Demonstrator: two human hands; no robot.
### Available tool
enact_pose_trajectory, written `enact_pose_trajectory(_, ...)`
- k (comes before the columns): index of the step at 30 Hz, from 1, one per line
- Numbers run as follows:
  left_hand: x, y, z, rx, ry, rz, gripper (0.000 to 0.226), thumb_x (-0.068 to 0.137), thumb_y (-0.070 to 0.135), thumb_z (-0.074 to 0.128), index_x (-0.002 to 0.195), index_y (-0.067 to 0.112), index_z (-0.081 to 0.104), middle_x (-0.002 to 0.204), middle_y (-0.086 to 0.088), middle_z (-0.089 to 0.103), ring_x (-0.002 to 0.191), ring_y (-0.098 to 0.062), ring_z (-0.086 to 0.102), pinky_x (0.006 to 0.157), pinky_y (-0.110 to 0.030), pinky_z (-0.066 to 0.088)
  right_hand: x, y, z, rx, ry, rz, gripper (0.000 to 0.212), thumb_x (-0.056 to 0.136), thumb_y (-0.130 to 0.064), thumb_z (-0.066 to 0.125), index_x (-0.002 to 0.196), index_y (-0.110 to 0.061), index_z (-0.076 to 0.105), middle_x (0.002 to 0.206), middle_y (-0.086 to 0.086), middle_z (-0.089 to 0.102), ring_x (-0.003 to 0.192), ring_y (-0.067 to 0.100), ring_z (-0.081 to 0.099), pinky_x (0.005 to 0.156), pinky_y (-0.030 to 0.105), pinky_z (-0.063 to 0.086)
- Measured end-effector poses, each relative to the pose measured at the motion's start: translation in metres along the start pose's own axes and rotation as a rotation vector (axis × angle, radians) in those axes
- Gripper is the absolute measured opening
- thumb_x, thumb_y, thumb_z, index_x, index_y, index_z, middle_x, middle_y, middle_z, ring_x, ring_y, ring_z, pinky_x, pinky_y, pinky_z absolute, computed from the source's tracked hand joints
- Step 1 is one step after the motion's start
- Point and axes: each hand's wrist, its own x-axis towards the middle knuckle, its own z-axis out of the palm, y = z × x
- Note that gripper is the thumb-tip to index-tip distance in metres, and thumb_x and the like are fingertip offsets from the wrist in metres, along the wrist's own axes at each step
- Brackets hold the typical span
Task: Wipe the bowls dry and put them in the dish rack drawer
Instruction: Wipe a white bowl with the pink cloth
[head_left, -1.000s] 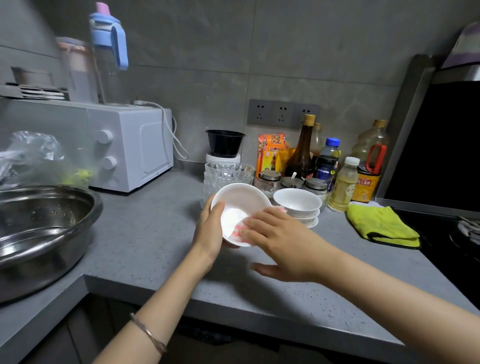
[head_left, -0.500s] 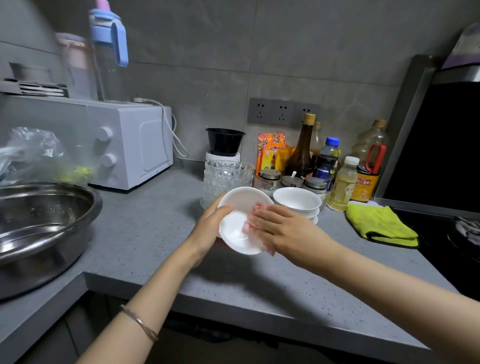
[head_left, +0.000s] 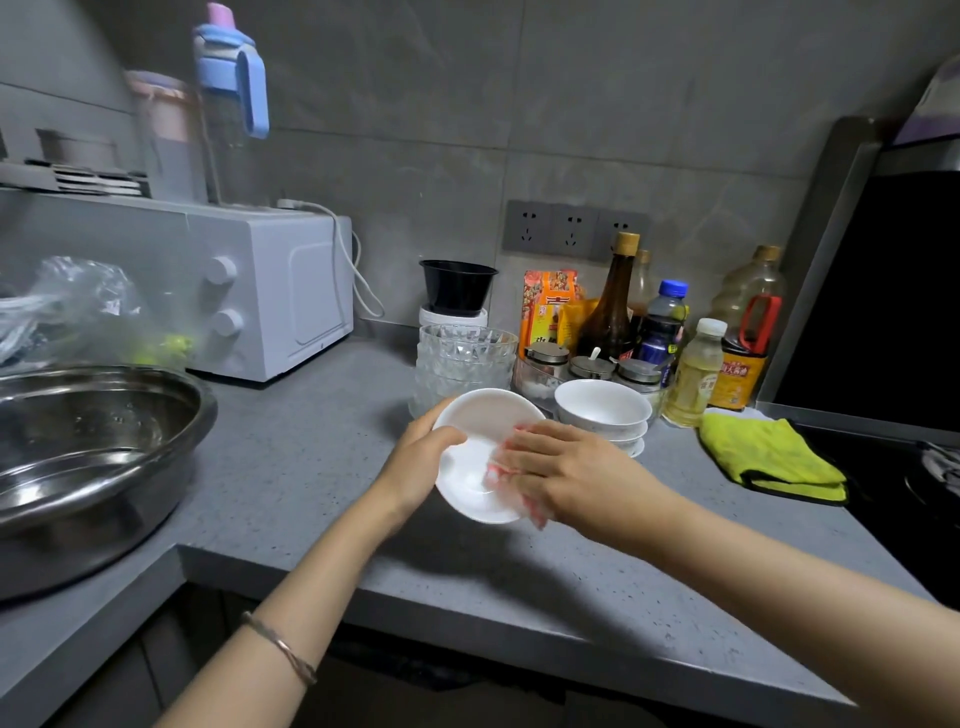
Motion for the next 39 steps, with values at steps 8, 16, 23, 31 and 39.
enact_pose_trajectory(8,-0.006,-0.003,0.014,-0.126,0.018,0.006,0.037,0.088,0.003,0.043,0.115,0.027,0.055,0.099,0.003,0.061,0.084,-0.006,0.056,0.06,-0.01,0.047,0.026,-0.048,-0.011,0.369,0.144,0.448,0.014,0.074,-0.017,0.053,0.073,-0.024,0.066,0.06,-0.014,0.058,0.046,0.009,0.05,0.043,0.018,0.027)
enact_pose_trajectory(16,-0.003,0.002,-0.007,0.037,-0.039,0.018,0.029,0.08,0.009,0.045,0.1,0.024,0.059,0.088,0.008,0.062,0.073,0.003,0.057,0.062,-0.006,0.043,0.009,-0.021,-0.005,0.147,-0.051,0.075,0.041,0.061,-0.027,0.086,0.099,-0.016,0.075,0.105,0.0,0.072,0.094,0.02,0.07,0.089,0.034,0.051)
enact_pose_trajectory(23,0.003,0.001,-0.008,0.006,-0.125,-0.079,0.047,0.061,0.018,0.045,0.104,0.033,0.058,0.089,0.008,0.063,0.076,-0.004,0.058,0.054,-0.012,0.045,0.014,-0.025,-0.009,0.144,-0.181,0.188,0.034,0.06,-0.018,0.082,0.092,-0.011,0.075,0.096,0.007,0.072,0.082,0.031,0.07,0.06,0.037,0.058)
enact_pose_trajectory(31,0.0,-0.018,0.009,-0.094,0.089,0.041,0.024,0.082,0.009,0.045,0.099,0.017,0.059,0.086,0.003,0.062,0.075,0.003,0.058,0.066,-0.012,0.045,0.018,-0.037,-0.007,0.442,-0.109,0.331,0.026,0.087,-0.016,0.051,0.102,-0.016,0.072,0.103,-0.002,0.07,0.09,0.021,0.067,0.072,0.03,0.056)
enact_pose_trajectory(39,0.011,-0.015,-0.009,0.034,-0.151,0.003,0.046,0.065,0.019,0.043,0.106,0.029,0.062,0.094,0.01,0.067,0.088,-0.006,0.059,0.075,-0.017,0.045,0.009,-0.013,-0.014,-0.007,-0.22,0.109,0.039,0.055,-0.03,0.084,0.088,-0.009,0.077,0.096,0.008,0.073,0.082,0.024,0.071,0.077,0.033,0.056)
